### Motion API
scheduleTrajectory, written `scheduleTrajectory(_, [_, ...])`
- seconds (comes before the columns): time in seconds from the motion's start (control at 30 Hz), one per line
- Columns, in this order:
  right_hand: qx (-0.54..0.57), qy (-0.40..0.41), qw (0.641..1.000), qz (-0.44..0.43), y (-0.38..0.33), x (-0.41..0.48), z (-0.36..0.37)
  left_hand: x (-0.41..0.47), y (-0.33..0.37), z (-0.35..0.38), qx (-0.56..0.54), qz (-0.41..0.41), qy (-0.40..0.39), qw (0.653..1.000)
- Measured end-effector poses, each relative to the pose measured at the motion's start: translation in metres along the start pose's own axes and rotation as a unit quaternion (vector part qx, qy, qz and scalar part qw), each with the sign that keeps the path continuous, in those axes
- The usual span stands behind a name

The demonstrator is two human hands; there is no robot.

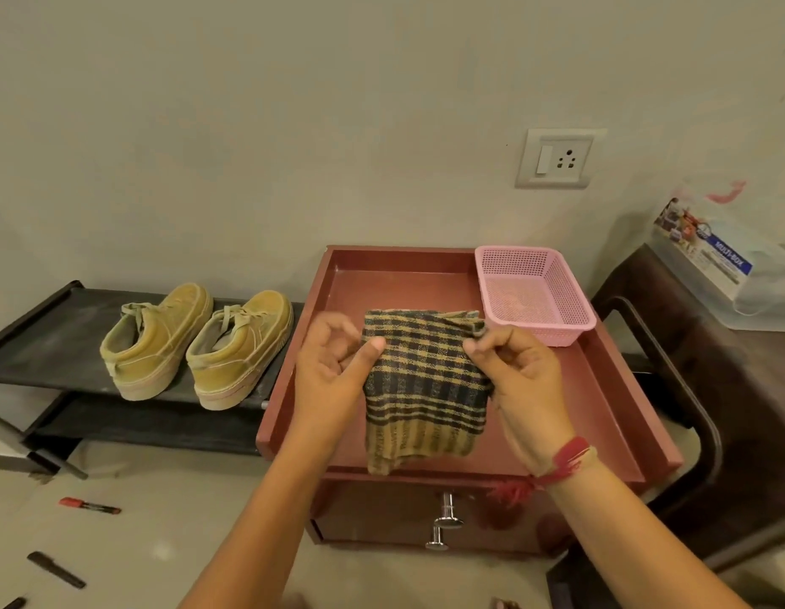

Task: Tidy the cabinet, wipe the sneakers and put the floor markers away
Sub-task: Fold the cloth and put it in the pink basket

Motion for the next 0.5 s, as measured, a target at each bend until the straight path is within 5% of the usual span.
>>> scheduleTrajectory(0.1, [-0.128, -0.044, 0.988, -0.078, -0.004, 0.000, -0.001, 0.000, -0.008, 0.003, 0.081, 0.054, 0.007, 0.995])
scheduleTrajectory(0.3, [-0.324, -0.209, 0.922, -0.029, 0.017, -0.007, -0.024, -0.001, -0.034, 0.010, 0.232, -0.032, -0.259, 0.937])
scheduleTrajectory(0.5, [-0.282, -0.122, 0.949, 0.065, 0.030, 0.012, -0.047, 0.004, -0.054, 0.014, 0.112, -0.147, -0.253, 0.950])
Point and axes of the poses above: each hand's wrist, its own x-axis towards the middle knuckle, its own z-axis out of the palm, y = z × x, the point moved 2 cm from there along x, towards the middle knuckle, and after that the axes turned 14 degrees about x, right-handed, at the moved point
